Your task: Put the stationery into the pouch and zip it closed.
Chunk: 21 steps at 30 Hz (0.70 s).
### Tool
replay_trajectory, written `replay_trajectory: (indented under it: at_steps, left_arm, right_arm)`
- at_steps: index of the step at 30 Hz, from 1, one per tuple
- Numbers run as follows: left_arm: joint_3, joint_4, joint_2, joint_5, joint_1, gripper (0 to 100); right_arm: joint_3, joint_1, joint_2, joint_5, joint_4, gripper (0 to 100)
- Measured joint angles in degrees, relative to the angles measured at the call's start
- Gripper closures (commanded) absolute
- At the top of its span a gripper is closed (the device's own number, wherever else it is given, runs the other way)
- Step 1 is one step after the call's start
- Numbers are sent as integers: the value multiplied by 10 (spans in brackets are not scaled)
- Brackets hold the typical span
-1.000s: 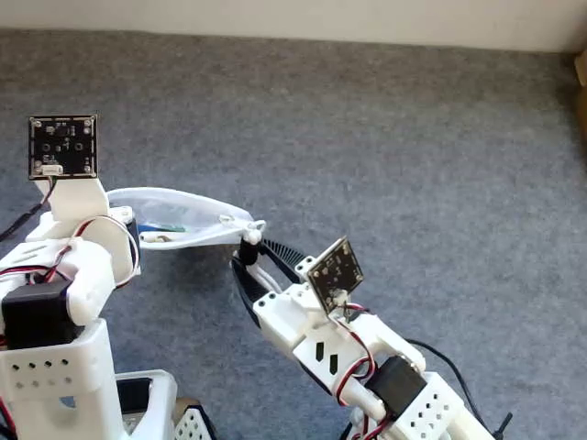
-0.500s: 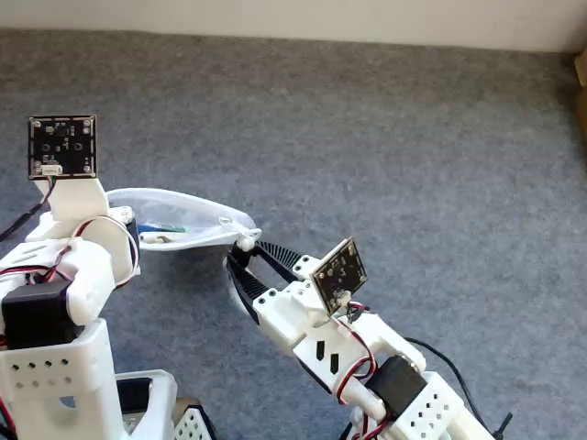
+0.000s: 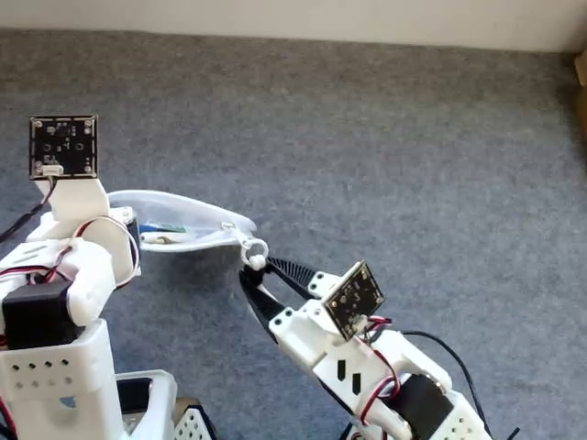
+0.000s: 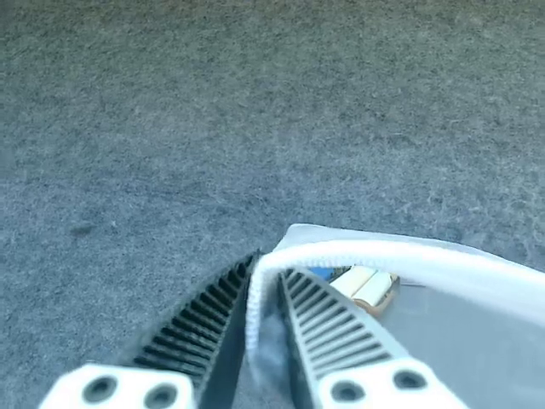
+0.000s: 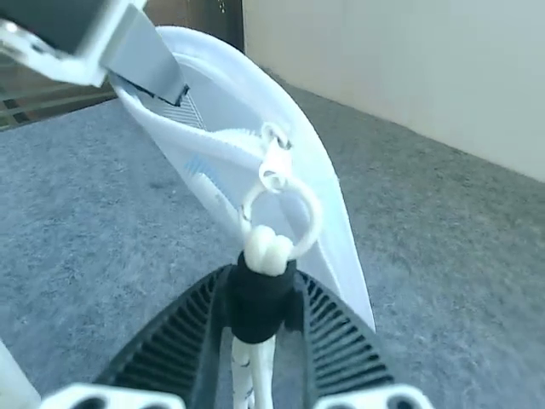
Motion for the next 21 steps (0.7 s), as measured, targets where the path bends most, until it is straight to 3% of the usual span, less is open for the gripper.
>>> replay_trajectory:
  at_steps: [3,10,21]
  left_arm:
    - [6,1,8,2,-2,786]
    - [-39,0,13,-2,4,767]
    - [-109,-33,13,-153,257,765]
  right_arm:
    - [-17,0,1,1,45,994]
    - [-59,0,12,60,149,994]
    - [-70,-78,11,108,242,994]
